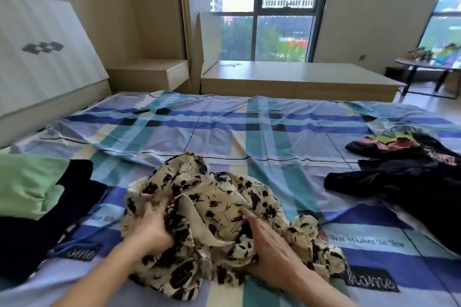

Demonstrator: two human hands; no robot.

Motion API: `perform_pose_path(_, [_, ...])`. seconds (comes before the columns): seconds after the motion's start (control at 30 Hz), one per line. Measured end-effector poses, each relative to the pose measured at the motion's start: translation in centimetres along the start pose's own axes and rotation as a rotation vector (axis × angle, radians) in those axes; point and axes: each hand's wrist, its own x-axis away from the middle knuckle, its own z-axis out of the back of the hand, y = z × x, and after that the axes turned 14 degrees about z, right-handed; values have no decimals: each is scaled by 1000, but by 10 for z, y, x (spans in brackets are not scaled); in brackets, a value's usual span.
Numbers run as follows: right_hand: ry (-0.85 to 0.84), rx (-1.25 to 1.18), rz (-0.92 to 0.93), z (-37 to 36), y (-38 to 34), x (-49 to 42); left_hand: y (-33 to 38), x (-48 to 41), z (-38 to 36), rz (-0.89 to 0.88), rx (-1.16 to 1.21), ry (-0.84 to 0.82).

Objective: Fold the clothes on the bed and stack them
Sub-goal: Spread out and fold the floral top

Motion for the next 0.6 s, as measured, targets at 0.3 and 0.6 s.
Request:
perform_pose_path(0.3, [140,322,-223,57,2,2,100,39,-16,-298,-2,117])
perform_pose_path(0.6, [598,244,-474,293,19,69,211,98,179,-827,158,220])
